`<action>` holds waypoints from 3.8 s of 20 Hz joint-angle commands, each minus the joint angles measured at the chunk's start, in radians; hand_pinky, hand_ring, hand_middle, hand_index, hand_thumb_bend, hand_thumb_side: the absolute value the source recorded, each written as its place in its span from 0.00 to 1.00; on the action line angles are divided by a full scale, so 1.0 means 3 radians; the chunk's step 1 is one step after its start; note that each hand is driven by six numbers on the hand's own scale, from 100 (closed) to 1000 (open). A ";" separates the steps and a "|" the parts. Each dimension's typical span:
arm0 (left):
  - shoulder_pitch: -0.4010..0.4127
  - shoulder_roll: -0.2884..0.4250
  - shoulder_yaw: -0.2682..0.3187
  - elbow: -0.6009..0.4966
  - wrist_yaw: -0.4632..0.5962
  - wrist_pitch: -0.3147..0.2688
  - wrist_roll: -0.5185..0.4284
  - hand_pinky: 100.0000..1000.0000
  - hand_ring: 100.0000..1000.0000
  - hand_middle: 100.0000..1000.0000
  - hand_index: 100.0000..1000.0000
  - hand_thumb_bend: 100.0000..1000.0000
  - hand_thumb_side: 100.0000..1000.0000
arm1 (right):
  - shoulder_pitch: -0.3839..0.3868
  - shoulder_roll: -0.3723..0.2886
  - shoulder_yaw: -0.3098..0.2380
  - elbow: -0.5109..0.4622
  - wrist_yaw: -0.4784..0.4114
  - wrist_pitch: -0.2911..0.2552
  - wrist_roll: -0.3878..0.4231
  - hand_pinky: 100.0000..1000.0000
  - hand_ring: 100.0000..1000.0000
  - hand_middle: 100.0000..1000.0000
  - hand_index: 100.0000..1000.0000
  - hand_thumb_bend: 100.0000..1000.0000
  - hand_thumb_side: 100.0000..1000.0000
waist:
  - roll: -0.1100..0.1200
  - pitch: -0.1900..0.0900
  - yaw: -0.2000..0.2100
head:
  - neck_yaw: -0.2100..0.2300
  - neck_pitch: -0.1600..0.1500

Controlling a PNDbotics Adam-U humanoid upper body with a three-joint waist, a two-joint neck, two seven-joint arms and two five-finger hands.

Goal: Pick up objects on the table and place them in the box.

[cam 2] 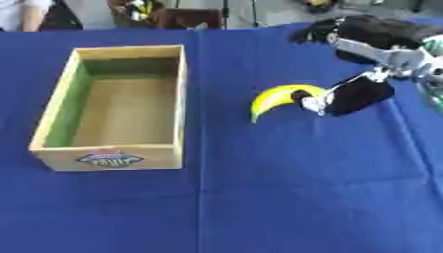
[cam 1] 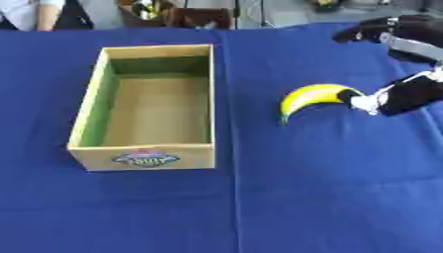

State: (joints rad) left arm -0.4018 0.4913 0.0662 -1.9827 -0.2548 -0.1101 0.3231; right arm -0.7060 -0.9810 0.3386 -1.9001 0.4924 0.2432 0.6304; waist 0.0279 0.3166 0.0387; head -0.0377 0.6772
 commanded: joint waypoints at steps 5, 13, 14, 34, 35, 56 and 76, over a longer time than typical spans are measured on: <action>-0.0065 0.0045 0.0007 -0.0058 0.0026 -0.0013 0.0009 0.62 0.79 0.90 1.00 0.08 1.00 | 0.0097 -0.0190 -0.0163 -0.0136 0.0115 -0.0025 0.0212 0.89 0.92 0.86 0.99 0.26 0.42 | -0.0013 -0.0010 0.0012 | 0.0052 0.0007; -0.0115 0.0033 -0.0009 -0.0058 0.0045 -0.0018 -0.0017 0.62 0.79 0.90 1.00 0.06 1.00 | 0.0166 -0.0236 -0.0166 -0.0122 0.0267 -0.0052 0.0135 0.89 0.90 0.82 0.97 0.30 0.43 | -0.0025 0.0034 0.0050 | -0.0010 -0.0105; -0.0117 0.0033 -0.0010 -0.0058 0.0046 -0.0017 -0.0018 0.62 0.79 0.90 1.00 0.06 1.00 | 0.0144 -0.0224 -0.0152 -0.0086 0.0284 -0.0065 0.0132 0.89 0.90 0.82 0.97 0.30 0.43 | -0.0027 0.0037 0.0054 | -0.0021 -0.0110; -0.0155 0.0021 -0.0024 -0.0058 0.0066 -0.0019 -0.0038 0.62 0.79 0.90 1.00 0.03 1.00 | -0.0298 0.0104 0.0066 0.0600 0.0546 -0.0296 0.0077 0.89 0.89 0.80 0.93 0.26 0.41 | -0.0052 0.0078 0.0096 | -0.0230 -0.0209; -0.0157 0.0020 -0.0023 -0.0058 0.0066 -0.0017 -0.0038 0.62 0.79 0.90 1.00 0.03 1.00 | -0.0312 0.0116 0.0082 0.0624 0.0564 -0.0314 0.0092 0.89 0.89 0.79 0.92 0.26 0.40 | -0.0051 0.0083 0.0100 | -0.0236 -0.0213; -0.0179 -0.0005 -0.0025 -0.0058 0.0087 -0.0008 -0.0031 0.62 0.78 0.89 1.00 0.01 1.00 | -0.0474 0.0330 0.0205 0.1187 0.0884 -0.0478 0.0043 0.88 0.88 0.74 0.87 0.24 0.36 | -0.0050 0.0144 0.0154 | -0.0246 -0.0224; -0.0205 -0.0029 -0.0026 -0.0058 0.0101 -0.0011 -0.0029 0.61 0.78 0.89 1.00 0.00 1.00 | -0.0412 0.0351 0.0184 0.1417 0.0888 -0.0541 -0.0071 0.87 0.88 0.71 0.83 0.18 0.32 | -0.0040 0.0192 0.0179 | -0.0193 -0.0243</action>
State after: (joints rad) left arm -0.4500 0.4719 0.0541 -1.9827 -0.2298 -0.1137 0.3141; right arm -0.8175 -0.8573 0.4071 -1.4744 0.7557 0.0812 0.6161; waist 0.0161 0.3941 0.0907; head -0.0981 0.6138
